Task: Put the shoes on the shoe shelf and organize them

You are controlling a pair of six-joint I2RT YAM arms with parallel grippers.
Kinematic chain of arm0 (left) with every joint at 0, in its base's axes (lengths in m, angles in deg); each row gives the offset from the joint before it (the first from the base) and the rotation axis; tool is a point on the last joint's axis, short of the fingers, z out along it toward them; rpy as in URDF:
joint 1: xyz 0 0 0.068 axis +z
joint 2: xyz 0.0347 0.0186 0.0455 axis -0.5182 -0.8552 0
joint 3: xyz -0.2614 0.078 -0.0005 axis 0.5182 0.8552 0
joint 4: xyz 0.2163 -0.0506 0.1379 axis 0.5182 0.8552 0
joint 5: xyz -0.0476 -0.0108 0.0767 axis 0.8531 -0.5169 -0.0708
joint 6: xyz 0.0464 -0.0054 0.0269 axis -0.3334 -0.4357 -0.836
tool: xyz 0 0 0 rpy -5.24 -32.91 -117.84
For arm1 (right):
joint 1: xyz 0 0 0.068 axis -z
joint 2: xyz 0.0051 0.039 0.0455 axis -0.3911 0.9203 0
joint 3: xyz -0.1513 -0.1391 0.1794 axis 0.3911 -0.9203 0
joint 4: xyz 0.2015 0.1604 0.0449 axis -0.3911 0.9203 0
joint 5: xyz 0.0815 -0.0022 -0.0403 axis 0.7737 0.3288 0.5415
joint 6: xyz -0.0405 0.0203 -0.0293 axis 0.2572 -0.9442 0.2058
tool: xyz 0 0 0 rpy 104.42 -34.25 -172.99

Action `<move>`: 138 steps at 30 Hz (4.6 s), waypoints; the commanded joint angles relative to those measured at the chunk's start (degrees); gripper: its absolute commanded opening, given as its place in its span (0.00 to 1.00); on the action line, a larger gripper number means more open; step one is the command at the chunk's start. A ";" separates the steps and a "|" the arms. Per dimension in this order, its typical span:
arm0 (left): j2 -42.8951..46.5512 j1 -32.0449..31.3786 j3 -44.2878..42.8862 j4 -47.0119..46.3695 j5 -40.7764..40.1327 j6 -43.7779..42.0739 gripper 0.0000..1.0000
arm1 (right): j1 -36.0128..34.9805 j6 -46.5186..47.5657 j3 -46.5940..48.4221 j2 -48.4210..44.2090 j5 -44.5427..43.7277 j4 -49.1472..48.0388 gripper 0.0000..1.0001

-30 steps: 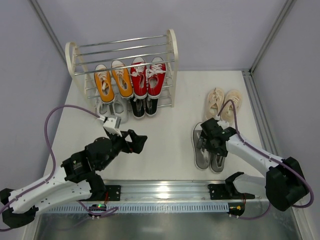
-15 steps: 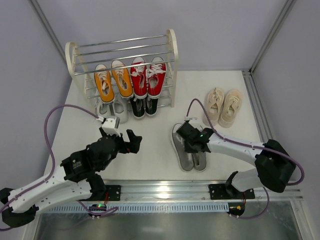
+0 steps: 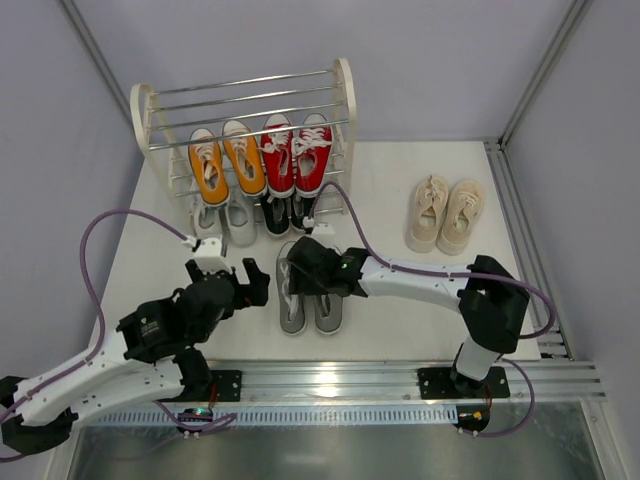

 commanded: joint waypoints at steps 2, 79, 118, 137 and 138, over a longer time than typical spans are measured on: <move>-3.92 0.08 -1.32 -0.11 1.68 1.98 0.99 | -2.38 -0.54 6.70 -1.73 -0.87 -2.89 0.71; -31.17 -13.82 -37.15 -30.11 -21.27 -47.14 0.00 | -1.94 -2.31 -26.97 -63.97 -30.30 25.24 0.98; -71.25 55.98 -96.69 2.62 24.27 -32.13 0.00 | -1.15 8.33 -28.64 -58.34 -26.09 11.88 0.97; -68.10 57.56 -86.59 -6.52 28.23 -31.16 0.66 | 1.14 9.47 -28.55 -59.49 -26.35 11.79 0.97; -66.52 57.56 -86.06 -8.10 28.58 -31.24 0.70 | 1.22 9.47 -28.55 -59.66 -26.52 11.88 0.97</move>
